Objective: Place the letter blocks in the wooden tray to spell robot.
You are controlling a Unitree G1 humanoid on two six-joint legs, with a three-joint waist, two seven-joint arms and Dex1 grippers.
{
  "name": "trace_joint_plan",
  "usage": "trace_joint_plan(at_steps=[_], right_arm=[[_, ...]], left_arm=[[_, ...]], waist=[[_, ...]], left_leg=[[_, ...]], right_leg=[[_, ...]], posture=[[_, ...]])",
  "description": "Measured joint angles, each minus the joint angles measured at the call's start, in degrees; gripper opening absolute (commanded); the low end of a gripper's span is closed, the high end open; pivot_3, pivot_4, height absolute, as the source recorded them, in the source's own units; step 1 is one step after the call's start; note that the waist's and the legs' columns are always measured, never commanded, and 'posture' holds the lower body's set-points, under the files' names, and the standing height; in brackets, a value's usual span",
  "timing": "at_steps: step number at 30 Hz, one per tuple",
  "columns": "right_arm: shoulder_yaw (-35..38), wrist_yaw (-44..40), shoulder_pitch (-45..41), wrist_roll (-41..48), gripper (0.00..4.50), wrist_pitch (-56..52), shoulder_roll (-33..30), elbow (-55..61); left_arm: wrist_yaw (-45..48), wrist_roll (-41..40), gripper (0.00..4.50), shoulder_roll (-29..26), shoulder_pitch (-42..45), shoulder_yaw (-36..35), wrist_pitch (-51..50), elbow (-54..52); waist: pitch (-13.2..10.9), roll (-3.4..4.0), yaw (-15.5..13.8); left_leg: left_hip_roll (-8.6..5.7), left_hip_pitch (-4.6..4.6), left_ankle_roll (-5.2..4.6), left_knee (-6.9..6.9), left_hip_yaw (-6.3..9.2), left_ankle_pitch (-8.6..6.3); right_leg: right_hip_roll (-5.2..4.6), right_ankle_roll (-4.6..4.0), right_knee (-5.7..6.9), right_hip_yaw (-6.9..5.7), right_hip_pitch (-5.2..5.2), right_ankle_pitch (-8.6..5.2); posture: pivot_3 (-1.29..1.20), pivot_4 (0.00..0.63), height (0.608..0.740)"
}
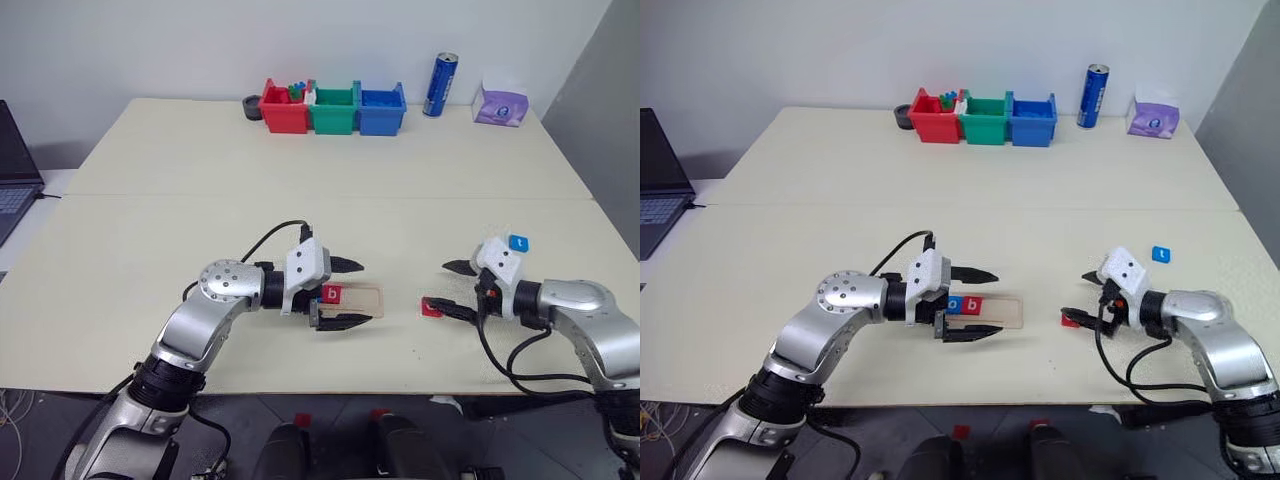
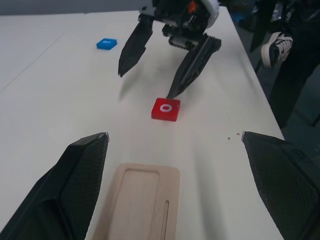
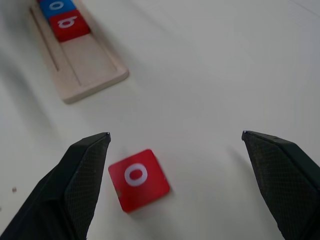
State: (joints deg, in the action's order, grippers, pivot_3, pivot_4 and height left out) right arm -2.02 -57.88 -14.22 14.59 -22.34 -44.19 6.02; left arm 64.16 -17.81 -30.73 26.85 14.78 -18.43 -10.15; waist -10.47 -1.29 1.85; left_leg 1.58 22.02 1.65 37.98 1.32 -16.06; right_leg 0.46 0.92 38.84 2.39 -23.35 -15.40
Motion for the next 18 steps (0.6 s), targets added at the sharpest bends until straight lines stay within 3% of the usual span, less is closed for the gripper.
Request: trace_joint_plan(at_steps=[9,18], right_arm=[[-2.7,-6.0,-2.0,-1.6,4.48,9.4,0.2,-8.3],[-5.1,-7.3,-2.4,-2.8,4.48,11.8,1.4,-11.5]], left_arm=[[3.2,0.2,4.50,1.9,0.3,1.6,3.0,3.4],[5.4,1.2,4.50,3.0,2.4,2.9,6.0,6.9]], waist=[[0.0,0.00,-0.1],[0.0,0.01,-0.2]], left_leg=[[0.00,-0.04,0.02,0.09,0.02,0.01],[0.01,-0.03,0.02,0.10,0.04,0.01]], right_leg=[[0.02,-0.03,0.12,0.01,0.02,0.01],[0.02,-0.06,0.13,0.02,0.02,0.03]], posture=[[0.00,0.150,0.740],[0.00,0.150,0.740]])
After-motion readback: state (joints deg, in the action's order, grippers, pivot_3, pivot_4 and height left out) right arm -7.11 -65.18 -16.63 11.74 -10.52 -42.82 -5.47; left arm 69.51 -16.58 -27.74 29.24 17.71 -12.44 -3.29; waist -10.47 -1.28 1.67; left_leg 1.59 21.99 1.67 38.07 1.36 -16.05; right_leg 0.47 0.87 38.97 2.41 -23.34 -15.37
